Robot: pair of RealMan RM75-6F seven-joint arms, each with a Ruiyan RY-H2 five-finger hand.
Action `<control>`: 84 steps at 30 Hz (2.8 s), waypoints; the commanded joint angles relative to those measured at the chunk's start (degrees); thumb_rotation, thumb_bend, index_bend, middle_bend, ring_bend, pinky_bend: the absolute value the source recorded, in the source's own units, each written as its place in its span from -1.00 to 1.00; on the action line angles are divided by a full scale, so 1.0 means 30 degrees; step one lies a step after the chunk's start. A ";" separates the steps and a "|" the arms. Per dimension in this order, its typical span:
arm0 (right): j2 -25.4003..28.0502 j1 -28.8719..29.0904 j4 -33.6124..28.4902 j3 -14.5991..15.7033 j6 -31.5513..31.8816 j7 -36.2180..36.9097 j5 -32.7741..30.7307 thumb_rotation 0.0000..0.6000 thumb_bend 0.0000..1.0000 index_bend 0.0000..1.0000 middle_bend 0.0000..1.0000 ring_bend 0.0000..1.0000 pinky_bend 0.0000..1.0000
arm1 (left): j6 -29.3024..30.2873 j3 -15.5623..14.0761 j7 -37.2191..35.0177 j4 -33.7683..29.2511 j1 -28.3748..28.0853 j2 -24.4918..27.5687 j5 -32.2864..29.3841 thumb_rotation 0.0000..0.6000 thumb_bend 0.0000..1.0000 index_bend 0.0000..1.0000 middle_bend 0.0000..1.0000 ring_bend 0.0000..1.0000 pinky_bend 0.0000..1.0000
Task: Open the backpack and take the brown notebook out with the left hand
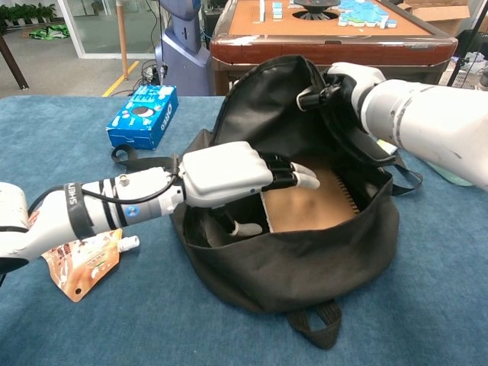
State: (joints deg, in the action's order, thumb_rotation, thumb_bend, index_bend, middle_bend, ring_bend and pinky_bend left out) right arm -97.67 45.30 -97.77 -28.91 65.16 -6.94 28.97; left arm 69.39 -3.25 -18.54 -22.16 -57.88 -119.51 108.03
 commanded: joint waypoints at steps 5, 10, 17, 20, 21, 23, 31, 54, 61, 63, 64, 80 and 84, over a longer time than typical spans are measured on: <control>0.0080 -0.0512 -0.0374 0.0485 0.0223 0.0310 0.0721 1.00 1.00 0.24 -0.08 -0.44 -0.80 | -0.0921 -0.0487 0.0087 0.1245 -0.0532 -0.0544 -0.0380 1.00 -0.48 -0.81 -0.79 -0.69 -0.34; 0.0007 -0.0723 -0.0195 0.0429 0.0349 0.0587 0.0948 1.00 1.00 0.24 -0.08 -0.44 -0.80 | -0.1759 -0.0498 0.0102 0.1774 -0.0887 -0.0843 -0.0871 1.00 -0.48 -0.80 -0.79 -0.69 -0.35; 0.0064 -0.0863 -0.0061 0.0333 0.0159 0.0709 0.0914 1.00 1.00 0.24 -0.08 -0.44 -0.80 | -0.3077 -0.0481 -0.0080 0.2088 -0.1322 -0.1091 -0.1535 1.00 -0.48 -0.79 -0.79 -0.69 -0.37; 0.0038 -0.0869 0.0064 0.0260 0.0013 0.0782 0.0837 1.00 1.00 0.24 -0.08 -0.44 -0.80 | -0.3266 -0.0429 -0.0311 0.2106 -0.1417 -0.1226 -0.1807 1.00 -0.48 -0.78 -0.79 -0.69 -0.38; 0.0029 -0.0867 0.0103 0.0241 -0.0042 0.0804 0.0805 1.00 1.00 0.24 -0.08 -0.44 -0.80 | -0.3298 -0.0437 -0.0362 0.2126 -0.1450 -0.1266 -0.1858 1.00 -0.48 -0.78 -0.79 -0.69 -0.40; -0.0013 -0.0849 0.0211 0.0207 -0.0149 0.0843 0.0766 1.00 1.00 0.24 -0.08 -0.44 -0.80 | -0.3347 -0.0371 -0.0516 0.2176 -0.1525 -0.1413 -0.2045 1.00 -0.49 -0.78 -0.79 -0.69 -0.43; -0.0231 -0.0781 0.0417 0.0156 -0.0369 0.0947 0.0749 1.00 1.00 0.24 -0.08 -0.44 -0.80 | -0.3950 0.0369 -0.0898 0.2492 -0.2016 -0.2206 -0.3140 1.00 -0.55 -0.71 -0.79 -0.69 -0.46; -0.0388 -0.0827 0.0672 0.0010 -0.0609 0.1135 0.0638 1.00 1.00 0.24 -0.08 -0.44 -0.80 | -0.4803 0.0821 -0.1457 0.3369 -0.2163 -0.3122 -0.4539 1.00 -0.46 -0.46 -0.59 -0.50 -0.46; -0.0429 -0.0808 0.0720 -0.0060 -0.0728 0.1190 0.0515 1.00 1.00 0.24 -0.08 -0.44 -0.80 | -0.4634 0.1214 -0.2068 0.3340 -0.2112 -0.3190 -0.5076 1.00 -0.24 -0.45 -0.53 -0.40 -0.39; -0.0429 -0.0793 0.0720 -0.0092 -0.0751 0.1196 0.0495 1.00 1.00 0.24 -0.08 -0.44 -0.80 | -0.4676 0.1274 -0.2155 0.3286 -0.2126 -0.3197 -0.5180 1.00 -0.21 -0.43 -0.50 -0.39 -0.37; -0.0424 -0.0789 0.0725 -0.0104 -0.0751 0.1194 0.0490 1.00 1.00 0.24 -0.08 -0.44 -0.80 | -0.4636 0.1270 -0.2211 0.3247 -0.2122 -0.3175 -0.5191 1.00 -0.18 -0.41 -0.48 -0.39 -0.37; -0.0085 -0.0042 0.1654 -0.1732 -0.0884 0.1293 -0.0505 1.00 1.00 0.24 -0.08 -0.44 -0.80 | -0.2571 0.2208 -0.5697 0.1216 -0.1958 -0.3211 -0.5949 1.00 0.11 0.24 0.25 -0.05 -0.21; 0.0109 0.0036 0.1903 -0.1642 -0.1052 0.1035 -0.0812 1.00 1.00 0.24 -0.08 -0.44 -0.81 | -0.1362 0.2113 -0.6538 0.0308 -0.1594 -0.2687 -0.5731 1.00 0.11 0.29 0.32 0.01 -0.18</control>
State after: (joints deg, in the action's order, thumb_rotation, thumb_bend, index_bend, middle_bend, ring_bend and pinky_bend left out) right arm -97.42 45.36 -92.11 -33.91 62.09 -3.75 26.62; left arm 63.79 3.18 -37.06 -19.96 -63.24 -128.41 90.51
